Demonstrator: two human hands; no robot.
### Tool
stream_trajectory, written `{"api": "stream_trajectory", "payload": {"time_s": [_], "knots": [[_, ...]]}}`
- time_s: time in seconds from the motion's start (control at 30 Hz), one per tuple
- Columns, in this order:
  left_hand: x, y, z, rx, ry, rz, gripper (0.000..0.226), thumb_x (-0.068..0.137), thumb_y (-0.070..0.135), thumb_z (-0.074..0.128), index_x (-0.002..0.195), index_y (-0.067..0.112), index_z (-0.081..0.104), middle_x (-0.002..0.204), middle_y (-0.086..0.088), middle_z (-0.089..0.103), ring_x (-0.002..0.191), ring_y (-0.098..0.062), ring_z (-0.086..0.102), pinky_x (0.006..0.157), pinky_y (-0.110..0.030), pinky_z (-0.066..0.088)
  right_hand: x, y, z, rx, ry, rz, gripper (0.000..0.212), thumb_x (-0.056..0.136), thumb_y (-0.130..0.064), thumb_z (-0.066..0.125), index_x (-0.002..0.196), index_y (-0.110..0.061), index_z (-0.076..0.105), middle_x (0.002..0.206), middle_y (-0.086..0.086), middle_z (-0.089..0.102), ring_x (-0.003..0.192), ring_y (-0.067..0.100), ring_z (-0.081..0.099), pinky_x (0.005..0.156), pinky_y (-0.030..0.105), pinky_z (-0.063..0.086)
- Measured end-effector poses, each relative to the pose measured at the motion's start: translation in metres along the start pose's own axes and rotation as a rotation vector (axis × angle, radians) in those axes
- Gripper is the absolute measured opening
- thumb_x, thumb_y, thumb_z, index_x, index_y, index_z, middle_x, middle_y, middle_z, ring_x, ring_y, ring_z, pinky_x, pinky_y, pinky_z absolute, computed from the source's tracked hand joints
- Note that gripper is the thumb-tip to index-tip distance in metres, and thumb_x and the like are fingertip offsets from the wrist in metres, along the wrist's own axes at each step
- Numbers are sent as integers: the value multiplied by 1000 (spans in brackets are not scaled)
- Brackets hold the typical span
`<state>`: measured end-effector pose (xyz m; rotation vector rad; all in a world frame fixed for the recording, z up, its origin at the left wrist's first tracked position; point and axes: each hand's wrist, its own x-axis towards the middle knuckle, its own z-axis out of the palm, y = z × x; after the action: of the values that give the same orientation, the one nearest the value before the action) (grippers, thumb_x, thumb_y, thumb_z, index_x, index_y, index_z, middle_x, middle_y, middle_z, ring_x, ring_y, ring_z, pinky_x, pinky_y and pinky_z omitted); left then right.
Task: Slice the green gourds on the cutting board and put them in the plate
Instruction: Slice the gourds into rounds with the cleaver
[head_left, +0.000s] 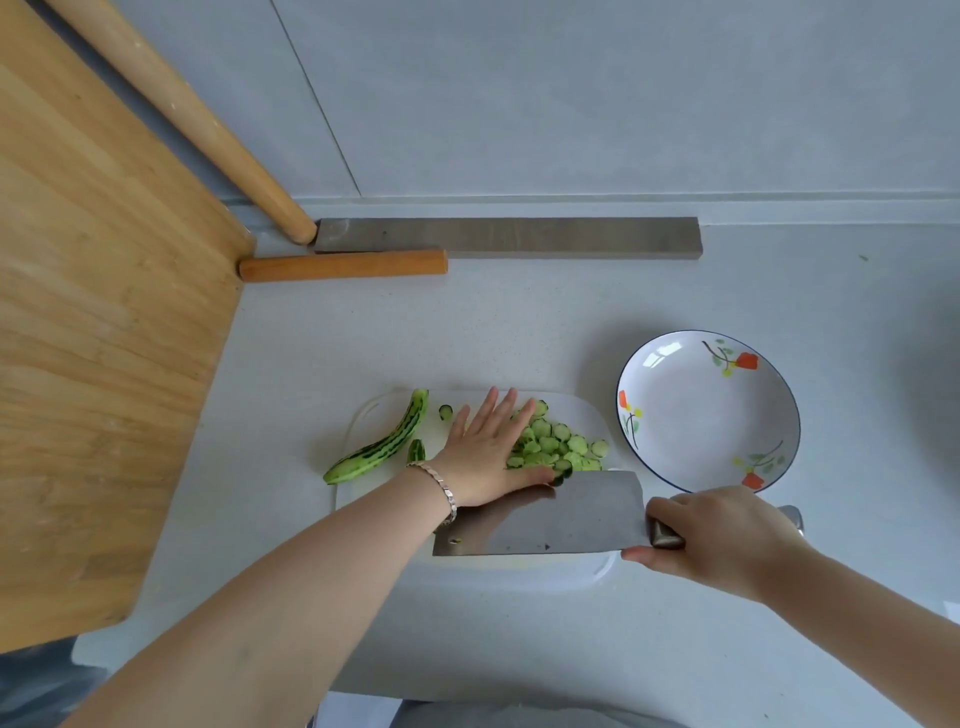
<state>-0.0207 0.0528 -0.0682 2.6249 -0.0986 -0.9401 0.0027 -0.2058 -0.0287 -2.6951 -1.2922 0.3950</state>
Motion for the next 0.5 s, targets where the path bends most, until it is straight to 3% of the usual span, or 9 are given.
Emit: {"api": "stream_trajectory", "payload": {"time_s": [0.07,0.3,0.43,0.5], "knots": [[6,-3,2,16,10,-9,85,85,70,27,146,29,-16,152,0,-25,135,-14,-31,112,-45,-13,2,3,9,-61,114,-30,74,88,-71,5,47,-23,43,35,-8,42,27,13,44,38,17,14],[10,-16,4,30,100,-65,67,94,57,15,148,25,-8,155,1,-17,138,-14,-23,113,-43,-11,-7,8,8,-86,122,-92,74,90,-68,9,48,-25,50,36,-12,42,28,9,43,39,16,15],[-1,-20,-12,-147,445,-65,54,98,38,36,144,11,28,153,-6,19,143,-20,5,113,-42,3,-7,4,-9,-70,12,3,72,90,-69,11,55,-24,53,43,-12,38,36,7,51,32,15,25],[-13,-25,-18,-165,630,-3,36,93,20,54,126,6,53,135,-10,49,130,-27,38,107,-41,26,-13,-5,-19,-88,-24,62,54,90,-70,20,76,-28,51,66,-13,48,70,6,62,40,12,23]]}}
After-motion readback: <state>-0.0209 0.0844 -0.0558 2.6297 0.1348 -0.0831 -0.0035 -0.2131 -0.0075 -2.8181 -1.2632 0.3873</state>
